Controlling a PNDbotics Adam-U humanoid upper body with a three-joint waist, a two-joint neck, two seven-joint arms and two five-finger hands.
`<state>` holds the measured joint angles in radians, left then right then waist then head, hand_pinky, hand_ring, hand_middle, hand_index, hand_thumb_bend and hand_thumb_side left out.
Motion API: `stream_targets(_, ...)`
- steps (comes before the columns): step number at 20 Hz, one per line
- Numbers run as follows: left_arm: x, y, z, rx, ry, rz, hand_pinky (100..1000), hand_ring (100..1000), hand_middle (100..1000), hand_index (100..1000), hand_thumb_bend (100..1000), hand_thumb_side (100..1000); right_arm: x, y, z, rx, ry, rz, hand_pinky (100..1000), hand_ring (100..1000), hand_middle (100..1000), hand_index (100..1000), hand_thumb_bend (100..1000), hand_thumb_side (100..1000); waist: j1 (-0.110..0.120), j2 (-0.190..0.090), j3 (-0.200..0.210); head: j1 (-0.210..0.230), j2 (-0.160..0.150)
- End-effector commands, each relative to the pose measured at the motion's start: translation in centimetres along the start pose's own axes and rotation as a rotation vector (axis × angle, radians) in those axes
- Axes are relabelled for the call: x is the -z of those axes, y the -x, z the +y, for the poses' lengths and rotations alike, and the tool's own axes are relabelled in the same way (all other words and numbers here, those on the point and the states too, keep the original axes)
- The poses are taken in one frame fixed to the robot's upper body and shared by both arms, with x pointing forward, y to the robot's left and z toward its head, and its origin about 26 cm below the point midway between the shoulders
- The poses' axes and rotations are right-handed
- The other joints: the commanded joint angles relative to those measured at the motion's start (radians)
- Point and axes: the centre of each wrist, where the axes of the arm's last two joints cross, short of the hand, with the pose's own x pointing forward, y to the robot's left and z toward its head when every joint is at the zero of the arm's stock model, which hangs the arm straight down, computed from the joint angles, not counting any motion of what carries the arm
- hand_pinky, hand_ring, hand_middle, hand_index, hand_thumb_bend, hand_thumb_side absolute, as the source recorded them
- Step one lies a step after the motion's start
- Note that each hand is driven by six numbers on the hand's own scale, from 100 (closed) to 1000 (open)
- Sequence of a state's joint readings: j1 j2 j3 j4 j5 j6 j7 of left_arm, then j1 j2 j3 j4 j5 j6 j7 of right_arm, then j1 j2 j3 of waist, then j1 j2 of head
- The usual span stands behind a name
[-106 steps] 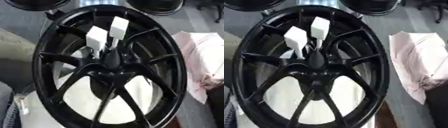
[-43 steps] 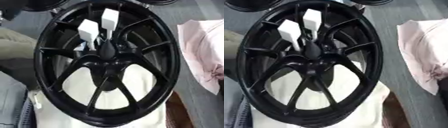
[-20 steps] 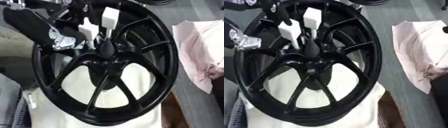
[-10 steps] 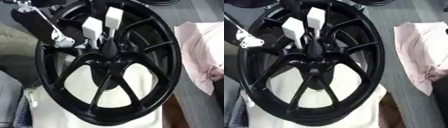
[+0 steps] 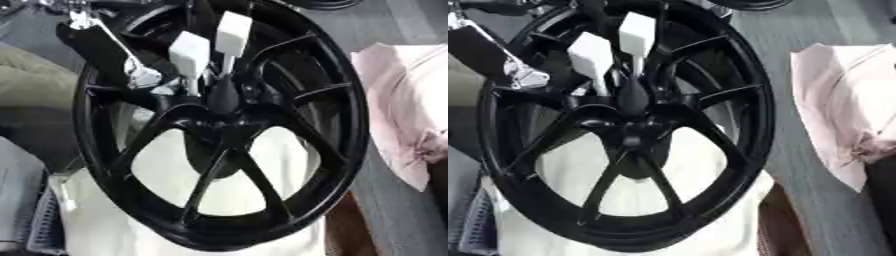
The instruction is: Pull the pin out of the wheel hub.
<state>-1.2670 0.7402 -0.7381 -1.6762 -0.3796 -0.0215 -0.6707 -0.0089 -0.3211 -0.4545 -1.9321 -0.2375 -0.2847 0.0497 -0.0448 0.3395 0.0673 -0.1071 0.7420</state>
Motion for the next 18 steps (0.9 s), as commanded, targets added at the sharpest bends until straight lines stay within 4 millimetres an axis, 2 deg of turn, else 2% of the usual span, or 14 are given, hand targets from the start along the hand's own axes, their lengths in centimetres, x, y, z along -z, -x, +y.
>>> stream_targets(1, -0.1, 0.3, 0.7, 0.042, -0.009, 0.034, 931, 897, 867, 935, 267, 321, 0.5, -0.4, -0.2, -0.017, -0.015, -0.018, 724, 630, 524, 631, 100, 669, 0.001, -0.015, -0.002, 0.007, -0.014)
stream_targets(10, 0.4, 1.1, 0.0, 0.046, -0.014, 0.047, 940, 908, 878, 945, 261, 315, 0.4, -0.3, 0.0, -0.015, -0.016, -0.013, 725, 631, 524, 631, 100, 677, -0.001, -0.01, -0.003, 0.011, -0.016)
stream_targets(18, 1.1, 1.9, -0.7, -0.01, -0.002, 0.045, 897, 887, 859, 929, 158, 291, 0.3, -0.1, 0.1, -0.016, -0.008, -0.004, 725, 632, 524, 631, 100, 684, -0.008, -0.003, -0.006, 0.001, -0.024)
